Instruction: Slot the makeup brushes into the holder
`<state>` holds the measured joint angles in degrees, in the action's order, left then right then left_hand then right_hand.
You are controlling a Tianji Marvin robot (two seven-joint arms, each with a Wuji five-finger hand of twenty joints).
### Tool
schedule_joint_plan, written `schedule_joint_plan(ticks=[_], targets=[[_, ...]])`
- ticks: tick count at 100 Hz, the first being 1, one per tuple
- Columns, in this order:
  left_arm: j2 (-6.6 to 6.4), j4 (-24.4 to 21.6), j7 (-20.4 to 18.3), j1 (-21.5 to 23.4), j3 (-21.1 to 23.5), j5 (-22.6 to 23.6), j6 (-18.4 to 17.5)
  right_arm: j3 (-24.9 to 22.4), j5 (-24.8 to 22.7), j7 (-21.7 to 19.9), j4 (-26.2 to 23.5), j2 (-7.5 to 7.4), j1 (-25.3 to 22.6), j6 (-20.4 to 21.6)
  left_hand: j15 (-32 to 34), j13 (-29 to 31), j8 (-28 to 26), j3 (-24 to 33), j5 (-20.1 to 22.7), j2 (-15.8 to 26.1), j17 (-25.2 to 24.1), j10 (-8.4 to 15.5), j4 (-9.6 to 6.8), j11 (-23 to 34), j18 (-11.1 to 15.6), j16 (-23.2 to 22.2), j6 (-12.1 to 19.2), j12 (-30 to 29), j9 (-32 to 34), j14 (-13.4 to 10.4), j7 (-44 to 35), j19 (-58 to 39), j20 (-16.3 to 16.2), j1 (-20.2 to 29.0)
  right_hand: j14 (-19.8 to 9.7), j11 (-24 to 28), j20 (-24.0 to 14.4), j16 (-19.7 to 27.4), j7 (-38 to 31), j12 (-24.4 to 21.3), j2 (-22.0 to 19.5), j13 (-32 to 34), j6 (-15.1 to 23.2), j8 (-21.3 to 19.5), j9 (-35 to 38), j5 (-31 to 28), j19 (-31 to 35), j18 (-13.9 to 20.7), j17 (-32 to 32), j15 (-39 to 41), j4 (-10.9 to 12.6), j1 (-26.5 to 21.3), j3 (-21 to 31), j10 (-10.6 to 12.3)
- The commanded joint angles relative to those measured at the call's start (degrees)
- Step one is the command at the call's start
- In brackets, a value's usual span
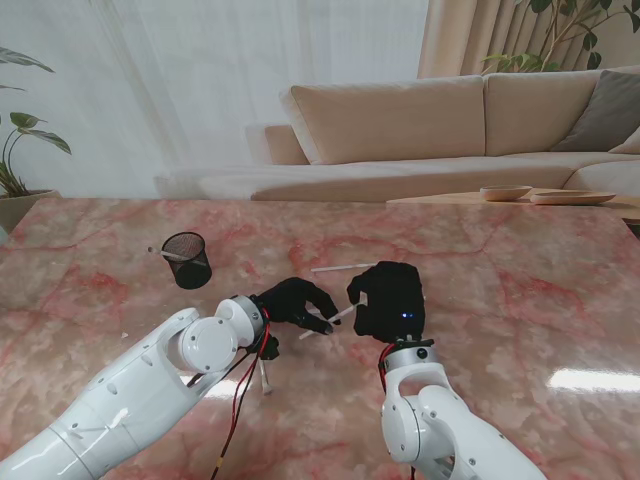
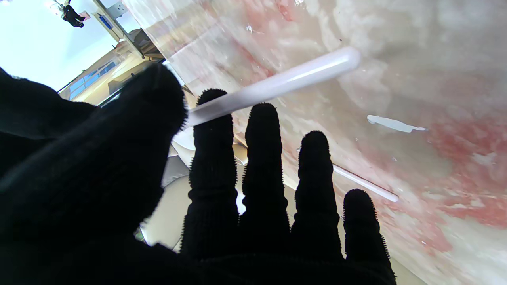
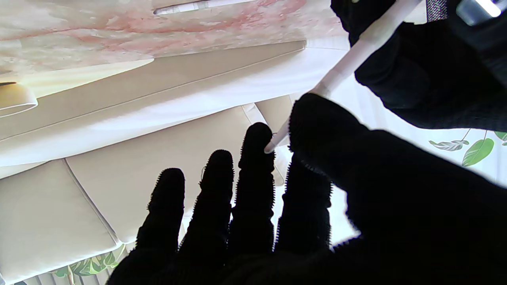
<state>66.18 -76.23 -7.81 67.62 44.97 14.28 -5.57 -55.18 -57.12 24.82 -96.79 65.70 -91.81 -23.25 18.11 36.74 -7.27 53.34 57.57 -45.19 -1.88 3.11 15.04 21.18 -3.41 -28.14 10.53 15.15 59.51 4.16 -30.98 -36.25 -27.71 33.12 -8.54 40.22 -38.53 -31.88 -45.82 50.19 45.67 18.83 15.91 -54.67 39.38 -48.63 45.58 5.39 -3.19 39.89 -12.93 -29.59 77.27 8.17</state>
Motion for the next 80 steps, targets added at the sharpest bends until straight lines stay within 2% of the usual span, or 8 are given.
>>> schedule_joint_plan(ticks=[1, 11, 20, 33, 41, 49, 57, 80], targets=[[0.19, 0.3, 0.3, 0.1, -0.1, 0.3, -0.1, 0.1, 0.1, -0.8, -0.2, 0.06, -0.3, -0.1, 1.4, 1.3, 1.1, -1.7, 1.2, -1.8, -1.0, 2.3, 1.42, 0.5, -0.7, -1.1, 3.1, 1.0, 3.2, 0.1, -2.7, -1.5, 0.7, 2.8, -0.4, -0.7, -0.3, -1.0, -6.6, 1.2, -0.7, 0.8, 0.6, -2.3, 0.8, -4.6, 0.4, 0.1, 0.8, -0.6, 1.7, 1.0, 3.0, 1.1], [0.25, 0.3, 0.4, 0.1, -0.1, 0.3, 0.0, 0.2, 0.1, -0.9, -0.2, 0.04, -0.2, -0.1, 2.2, 2.6, 4.4, -4.0, 1.3, -0.8, -0.8, 2.4, 0.27, -0.8, -0.1, -1.6, 3.7, 5.1, 8.0, -0.1, -9.6, -2.8, -0.3, 5.0, -0.4, -0.9, -0.3, -1.0, -6.6, 1.2, -0.7, 0.8, 0.7, -2.3, 0.7, -4.6, 0.3, 0.2, 0.9, -0.7, 1.7, 0.9, 2.9, 1.1], [0.42, 0.5, 1.0, 0.0, -0.2, 0.3, -0.1, 0.3, 0.0, -0.8, -0.2, 0.04, -0.2, 0.0, 3.3, 4.4, 7.2, -3.2, 3.9, 1.2, -0.9, 2.5, -0.38, -5.9, 0.2, -2.0, 4.7, 9.1, 14.9, -0.1, -15.2, -5.2, -0.6, 5.7, -0.3, -0.9, -0.2, -1.0, -6.5, 1.3, -0.7, 0.7, 0.7, -2.4, 0.7, -4.6, 0.2, 0.2, 0.9, -0.8, 1.8, 0.9, 2.9, 1.1], [0.45, 0.7, 1.1, -0.3, -0.4, 0.5, -0.6, 0.4, -0.2, -0.8, -0.2, -0.01, -0.1, 0.2, 3.9, 6.1, 8.4, -2.0, 6.0, 1.3, -0.8, 2.0, -0.31, -6.5, 0.5, -1.9, 4.5, 9.8, 18.7, -0.8, -17.0, -5.8, -0.3, 5.3, -0.3, -1.0, -0.2, -0.9, -6.5, 1.3, -0.8, 0.7, 0.8, -2.5, 0.6, -4.6, 0.1, 0.2, 1.0, -0.9, 1.8, 0.9, 2.8, 1.1], [0.32, 0.8, 0.7, -0.6, -0.6, 0.7, -0.7, 0.5, -0.4, -0.8, -0.2, -0.08, -0.1, 0.6, 4.4, 7.2, 9.3, 0.3, 6.9, -0.4, -0.7, 1.5, 0.53, -6.6, 0.8, -1.7, 4.1, 9.8, 20.0, -1.4, -17.4, -6.3, 0.0, 4.5, -0.3, -1.1, -0.1, -0.9, -6.4, 1.3, -0.8, 0.4, 0.7, -2.5, 0.5, -4.6, -0.1, 0.3, 1.1, -1.2, 1.8, 0.9, 2.7, 1.1], [0.2, 0.6, 0.5, -0.8, -0.7, 1.3, -0.6, 0.6, -1.1, -0.8, -0.3, -0.24, 0.0, 1.0, 4.5, 9.0, 10.1, 4.2, 7.7, -2.6, -0.7, 1.7, 2.3, -6.7, 1.3, -0.7, 4.5, 8.9, 20.8, -2.2, -17.9, -8.4, -0.2, 2.6, -0.3, -1.2, 0.0, -0.9, -6.3, 1.3, -1.0, 0.5, 0.9, -2.5, 0.5, -4.5, -0.3, 0.3, 1.2, -1.3, 1.7, 0.7, 2.3, 1.2], [0.11, 0.5, 0.2, -0.9, -0.9, 1.5, -0.5, 0.6, -1.4, -0.7, -0.2, -0.31, 0.1, 1.5, 4.6, 10.7, 10.2, 7.2, 7.8, -3.5, -0.7, 1.6, 3.49, -6.1, 1.9, 0.5, 4.8, 7.6, 20.7, -2.0, -18.2, -10.3, -0.3, 0.8, -0.4, -1.2, 0.0, -0.8, -6.1, 1.3, -1.1, 0.4, 0.9, -2.3, 0.5, -4.4, -0.4, 0.2, 1.3, -1.4, 1.6, 0.5, 1.9, 1.1], [-0.16, 0.4, -0.6, -1.1, -1.1, 1.6, -0.8, 0.6, -2.4, 0.0, 0.1, -0.48, 0.2, 2.2, 6.2, 13.9, 9.7, 12.1, 8.1, -2.6, -0.2, 1.3, 5.41, -2.3, 2.1, 2.0, 5.5, 6.7, 20.0, -2.1, -19.4, -12.4, 0.3, -3.0, -0.2, -1.4, 0.0, -0.9, -5.4, 1.6, -1.8, 0.5, 1.0, -1.4, 0.8, -4.4, -0.6, 0.2, 1.3, -1.6, 1.4, -0.4, 0.1, 1.2]])
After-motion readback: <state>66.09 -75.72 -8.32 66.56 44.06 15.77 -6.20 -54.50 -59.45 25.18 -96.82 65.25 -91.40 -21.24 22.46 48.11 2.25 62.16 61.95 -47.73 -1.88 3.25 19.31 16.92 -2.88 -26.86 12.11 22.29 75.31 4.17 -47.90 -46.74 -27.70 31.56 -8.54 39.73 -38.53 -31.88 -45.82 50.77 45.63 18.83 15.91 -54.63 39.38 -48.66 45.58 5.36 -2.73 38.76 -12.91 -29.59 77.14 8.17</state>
